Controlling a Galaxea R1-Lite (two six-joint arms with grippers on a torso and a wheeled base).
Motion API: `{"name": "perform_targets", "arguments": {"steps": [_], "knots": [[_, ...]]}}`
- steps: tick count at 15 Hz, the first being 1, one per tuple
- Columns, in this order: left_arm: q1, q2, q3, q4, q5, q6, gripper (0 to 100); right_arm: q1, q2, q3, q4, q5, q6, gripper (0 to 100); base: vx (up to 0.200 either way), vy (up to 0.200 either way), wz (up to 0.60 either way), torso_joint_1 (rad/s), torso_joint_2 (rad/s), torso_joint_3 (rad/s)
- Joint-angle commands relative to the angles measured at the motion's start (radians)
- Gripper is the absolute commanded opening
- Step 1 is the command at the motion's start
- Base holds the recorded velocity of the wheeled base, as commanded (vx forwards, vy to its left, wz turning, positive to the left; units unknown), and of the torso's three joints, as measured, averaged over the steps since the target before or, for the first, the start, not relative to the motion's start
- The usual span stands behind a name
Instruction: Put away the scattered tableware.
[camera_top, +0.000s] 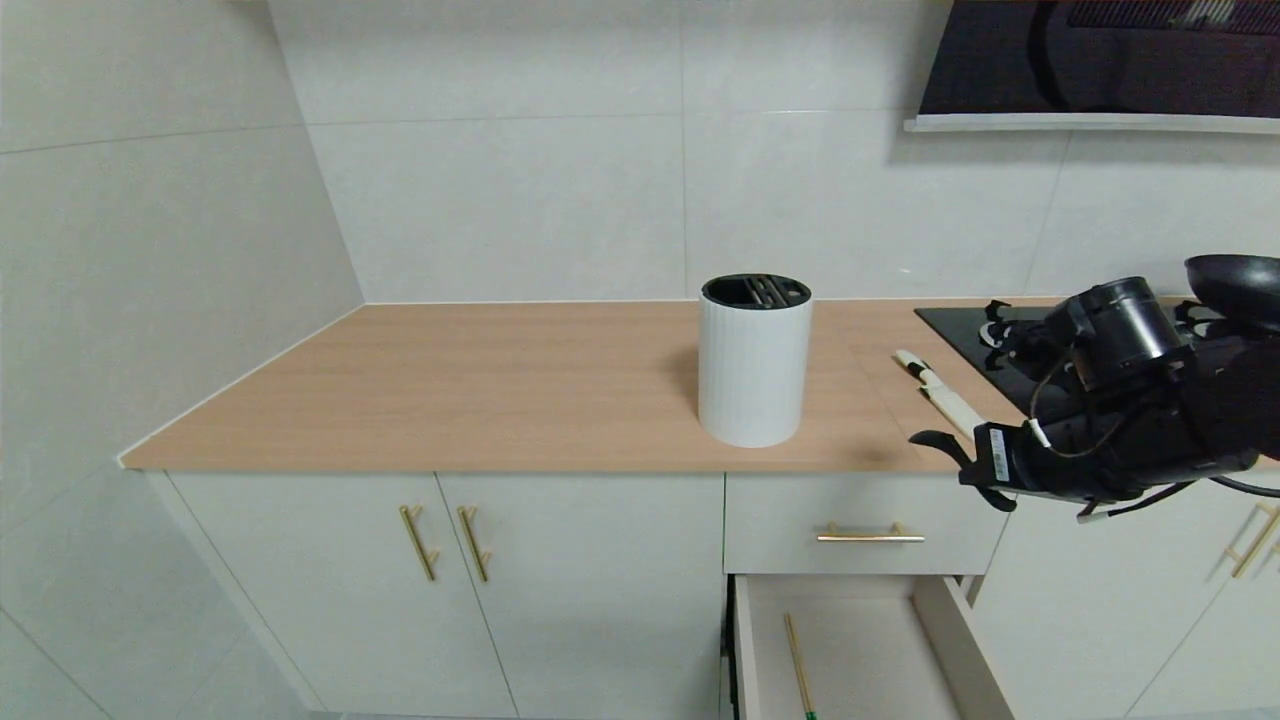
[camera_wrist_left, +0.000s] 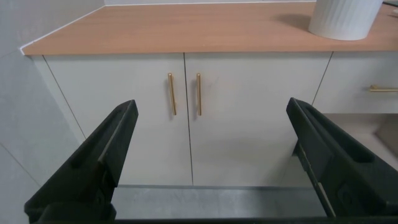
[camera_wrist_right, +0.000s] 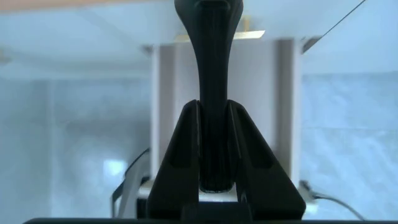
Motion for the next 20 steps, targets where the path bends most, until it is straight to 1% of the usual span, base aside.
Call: {"name": "perform_targets", "arguments": {"steps": [1, 3, 11, 13, 15, 20], "knots": [[0.000, 0.000, 0.000, 0.000, 0.000, 0.000, 100, 0.005, -0.053, 0.047, -0.001, 0.005, 0.000, 0, 0.000, 0.000, 0.00, 0.000, 0.00, 0.000], [0.000, 0.000, 0.000, 0.000, 0.000, 0.000, 100, 0.013, -0.065, 0.084, -0.006, 0.005, -0.003, 0, 0.000, 0.000, 0.00, 0.000, 0.00, 0.000], [0.000, 0.000, 0.000, 0.000, 0.000, 0.000, 100, 0.028, -0.033, 0.101, -0.011, -0.001, -0.006, 0, 0.000, 0.000, 0.00, 0.000, 0.00, 0.000], [0.000, 0.000, 0.000, 0.000, 0.000, 0.000, 100, 0.028, -0.024, 0.109, -0.029, -0.001, -0.006, 0, 0.000, 0.000, 0.00, 0.000, 0.00, 0.000], [0.000, 0.000, 0.000, 0.000, 0.000, 0.001, 100, 0.030, -0.021, 0.124, -0.052, -0.003, -0.009, 0, 0.000, 0.000, 0.00, -0.107, 0.24, 0.144], [0.000, 0.000, 0.000, 0.000, 0.000, 0.001, 100, 0.030, -0.018, 0.126, -0.058, 0.000, -0.009, 0, 0.000, 0.000, 0.00, -0.200, 0.47, 0.267]]}}
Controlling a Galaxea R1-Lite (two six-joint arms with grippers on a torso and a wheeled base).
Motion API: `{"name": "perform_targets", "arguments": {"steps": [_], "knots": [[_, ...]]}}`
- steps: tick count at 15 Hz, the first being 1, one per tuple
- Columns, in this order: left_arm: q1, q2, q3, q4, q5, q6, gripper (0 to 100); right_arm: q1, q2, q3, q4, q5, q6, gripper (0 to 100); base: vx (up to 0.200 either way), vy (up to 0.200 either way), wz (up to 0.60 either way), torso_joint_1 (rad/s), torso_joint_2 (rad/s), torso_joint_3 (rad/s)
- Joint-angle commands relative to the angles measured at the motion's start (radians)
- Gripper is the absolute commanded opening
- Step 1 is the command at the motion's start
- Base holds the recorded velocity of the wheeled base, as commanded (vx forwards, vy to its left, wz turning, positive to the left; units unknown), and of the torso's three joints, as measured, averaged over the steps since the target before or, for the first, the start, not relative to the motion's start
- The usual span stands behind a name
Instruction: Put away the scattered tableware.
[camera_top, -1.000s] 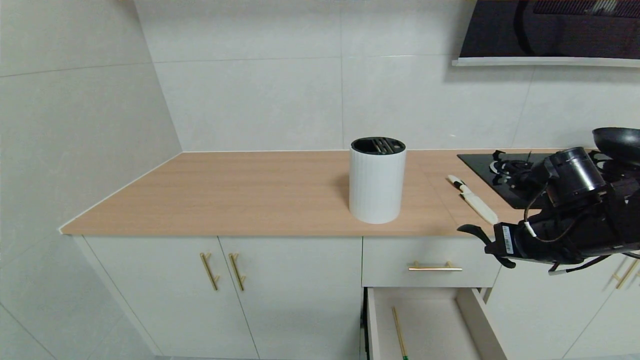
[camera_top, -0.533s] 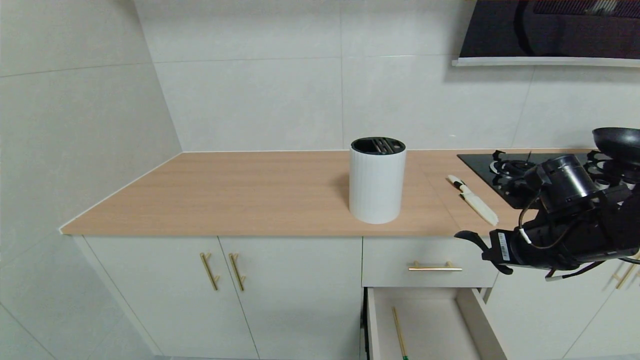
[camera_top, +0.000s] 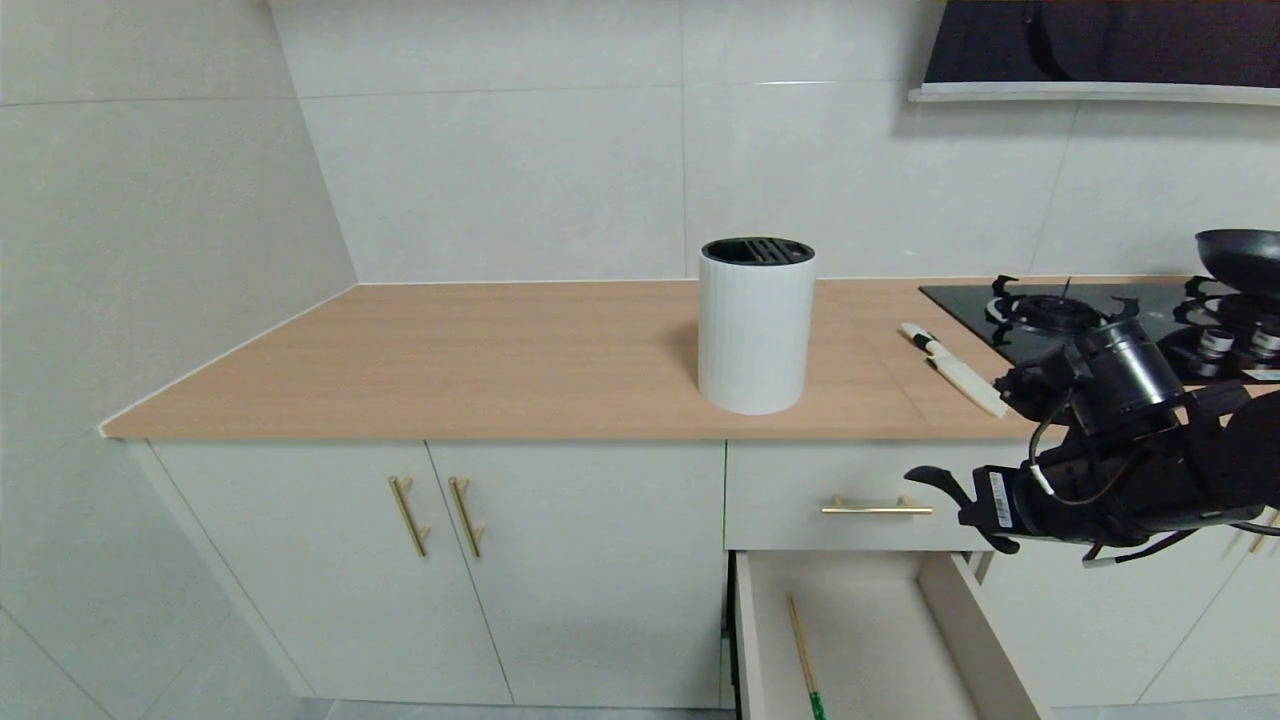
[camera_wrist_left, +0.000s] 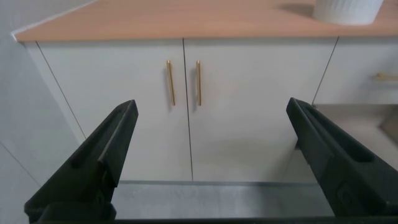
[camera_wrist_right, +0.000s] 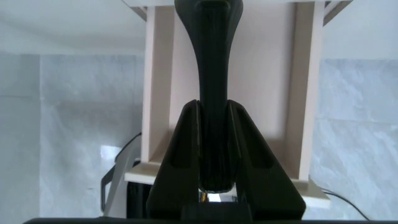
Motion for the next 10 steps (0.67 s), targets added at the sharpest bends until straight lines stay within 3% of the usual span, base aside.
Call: {"name": "perform_targets", "arguments": {"steps": [1, 10], "knots": [[0.000, 0.000, 0.000, 0.000, 0.000, 0.001, 100, 0.000, 0.005, 0.002, 0.000, 0.000, 0.001, 0, 0.000, 0.000, 0.00, -0.212, 0.50, 0.295], [0.000, 0.000, 0.000, 0.000, 0.000, -0.001, 100, 0.000, 0.020, 0.002, -0.002, -0.001, -0.001, 0, 0.000, 0.000, 0.00, -0.189, 0.47, 0.295]]}}
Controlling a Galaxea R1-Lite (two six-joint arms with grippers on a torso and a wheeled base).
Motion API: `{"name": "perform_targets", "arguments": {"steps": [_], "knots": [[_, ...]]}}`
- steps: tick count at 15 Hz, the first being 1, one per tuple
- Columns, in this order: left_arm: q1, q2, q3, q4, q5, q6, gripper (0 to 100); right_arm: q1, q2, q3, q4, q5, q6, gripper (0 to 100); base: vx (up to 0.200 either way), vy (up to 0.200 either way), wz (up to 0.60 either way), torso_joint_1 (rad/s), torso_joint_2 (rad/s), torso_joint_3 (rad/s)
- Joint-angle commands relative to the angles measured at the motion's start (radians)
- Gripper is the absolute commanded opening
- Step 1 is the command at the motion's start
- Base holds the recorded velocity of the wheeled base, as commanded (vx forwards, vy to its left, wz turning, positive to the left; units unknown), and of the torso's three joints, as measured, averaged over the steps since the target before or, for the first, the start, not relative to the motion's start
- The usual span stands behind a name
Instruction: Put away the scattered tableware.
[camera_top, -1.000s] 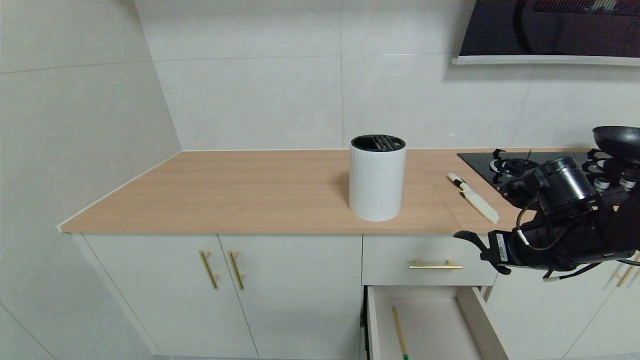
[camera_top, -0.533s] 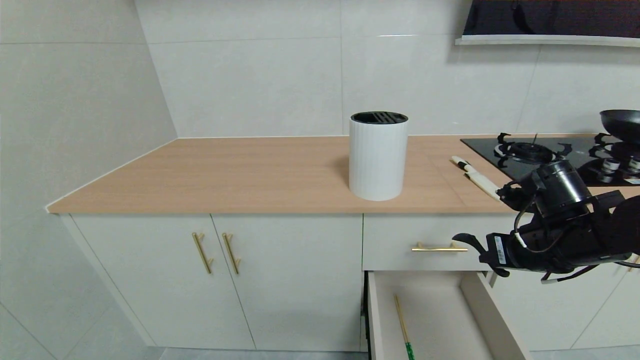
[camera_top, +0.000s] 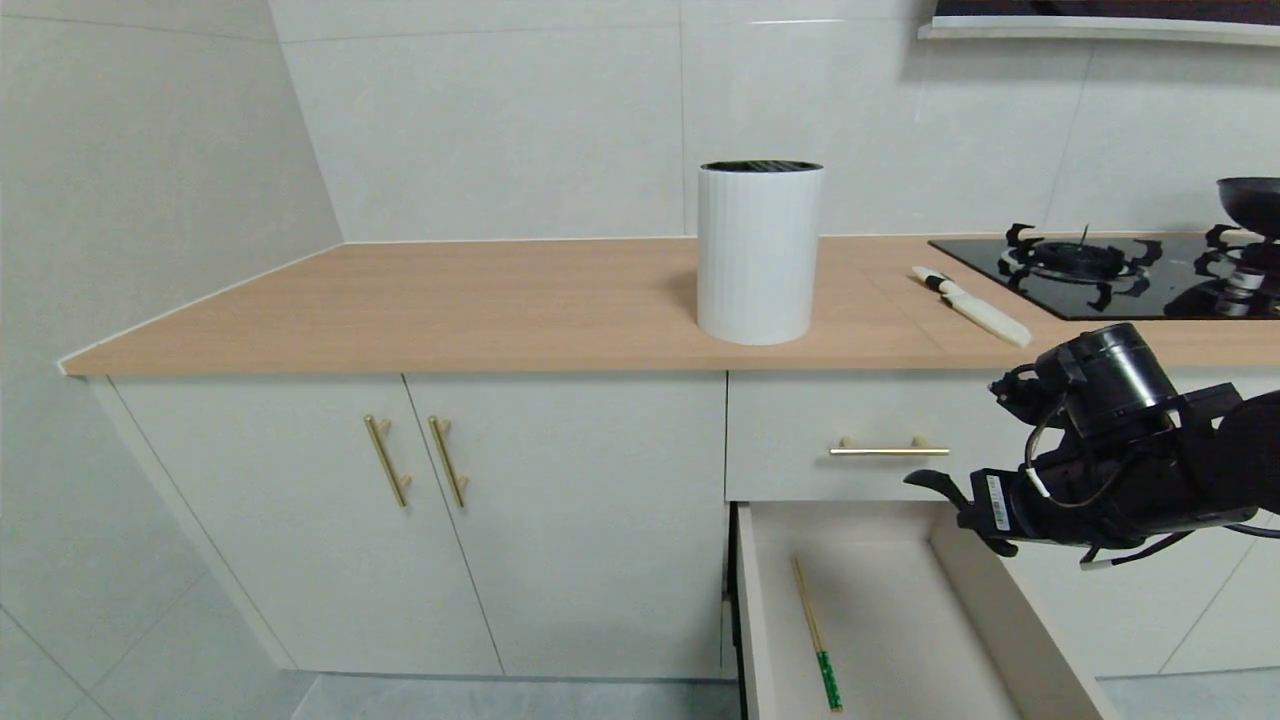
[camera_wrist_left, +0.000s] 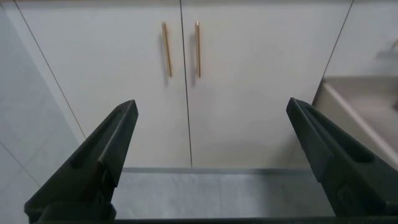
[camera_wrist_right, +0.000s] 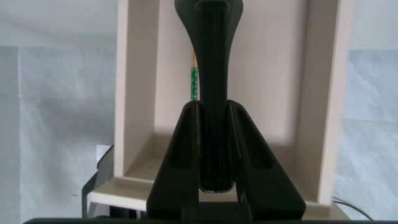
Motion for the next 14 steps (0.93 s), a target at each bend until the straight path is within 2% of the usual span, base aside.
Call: {"name": "perform_targets", "arguments": {"steps": [1, 8, 14], "knots": [[0.000, 0.000, 0.000, 0.002, 0.000, 0.000, 100, 0.001, 0.010, 0.002, -0.004, 0.000, 0.000, 0, 0.000, 0.000, 0.00, -0.159, 0.46, 0.305], [0.000, 0.000, 0.000, 0.002, 0.000, 0.000, 100, 0.001, 0.015, 0.022, -0.035, 0.000, -0.001, 0, 0.000, 0.000, 0.00, -0.116, 0.43, 0.317], [0.000, 0.000, 0.000, 0.000, 0.000, 0.001, 100, 0.002, 0.030, 0.020, -0.037, 0.000, -0.001, 0, 0.000, 0.000, 0.00, -0.015, 0.06, 0.034]]}}
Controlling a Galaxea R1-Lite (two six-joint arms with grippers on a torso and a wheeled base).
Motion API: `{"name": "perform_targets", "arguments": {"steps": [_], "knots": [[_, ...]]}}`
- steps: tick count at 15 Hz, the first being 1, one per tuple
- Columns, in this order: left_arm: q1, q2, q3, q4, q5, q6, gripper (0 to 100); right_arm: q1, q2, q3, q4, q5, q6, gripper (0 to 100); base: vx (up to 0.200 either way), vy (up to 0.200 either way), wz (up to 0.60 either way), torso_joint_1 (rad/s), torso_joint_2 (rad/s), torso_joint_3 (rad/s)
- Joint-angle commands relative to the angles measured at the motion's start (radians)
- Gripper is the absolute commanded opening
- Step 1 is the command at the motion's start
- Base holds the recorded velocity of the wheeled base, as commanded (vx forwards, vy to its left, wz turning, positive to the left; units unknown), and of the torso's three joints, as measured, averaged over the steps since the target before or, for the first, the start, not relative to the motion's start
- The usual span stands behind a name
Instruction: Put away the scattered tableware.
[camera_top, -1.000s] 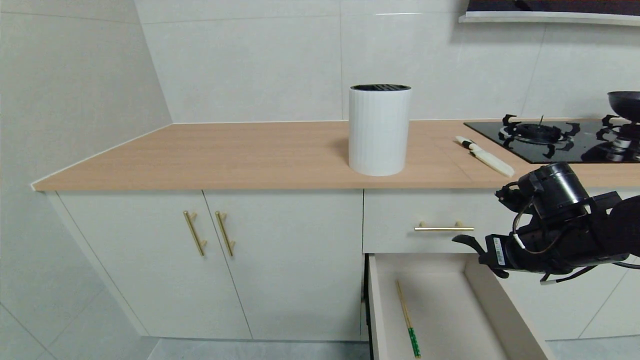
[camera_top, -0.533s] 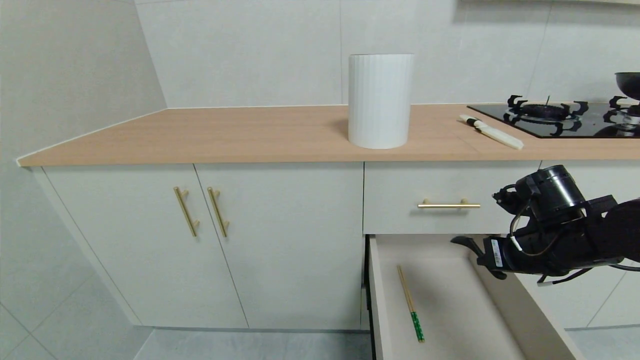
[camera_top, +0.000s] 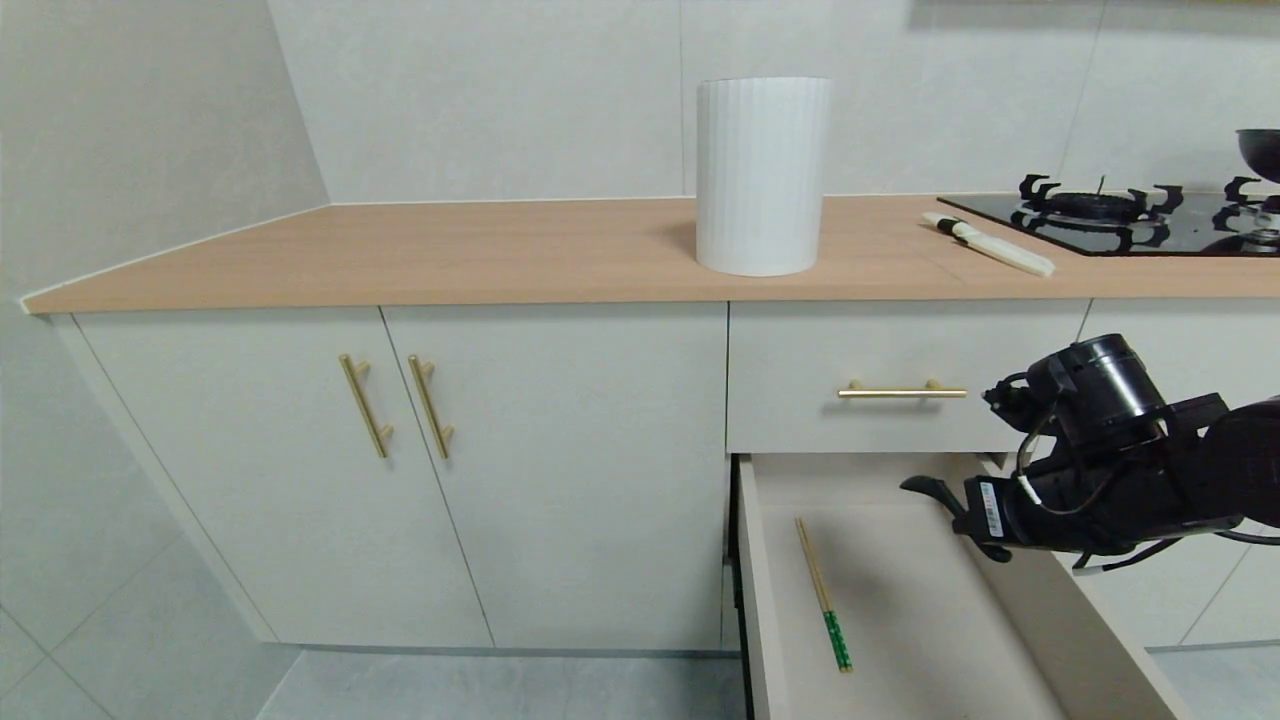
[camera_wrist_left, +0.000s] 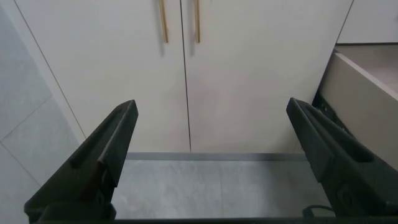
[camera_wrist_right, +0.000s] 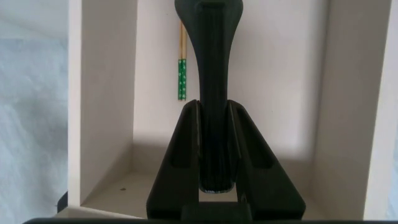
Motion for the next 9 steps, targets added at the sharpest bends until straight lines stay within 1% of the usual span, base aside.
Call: {"name": "perform_targets", "arguments": {"steps": [1, 4, 7, 8, 9], "knots": [[0.000, 0.000, 0.000, 0.000, 0.000, 0.001, 100, 0.001, 0.022, 0.000, -0.017, 0.000, 0.000, 0, 0.000, 0.000, 0.00, 0.000, 0.00, 0.000], [0.000, 0.000, 0.000, 0.000, 0.000, 0.001, 100, 0.007, 0.125, 0.002, -0.088, -0.035, 0.003, 0, 0.000, 0.000, 0.00, 0.000, 0.00, 0.000], [0.000, 0.000, 0.000, 0.000, 0.000, 0.000, 100, 0.008, 0.240, -0.004, -0.117, -0.035, 0.009, 0, 0.000, 0.000, 0.00, 0.000, 0.00, 0.000], [0.000, 0.000, 0.000, 0.000, 0.000, 0.000, 100, 0.007, 0.330, 0.002, -0.218, -0.039, 0.011, 0, 0.000, 0.000, 0.00, 0.000, 0.00, 0.000], [0.000, 0.000, 0.000, 0.000, 0.000, 0.000, 100, 0.007, 0.370, 0.005, -0.249, -0.043, 0.009, 0, 0.000, 0.000, 0.00, 0.000, 0.00, 0.000]]}}
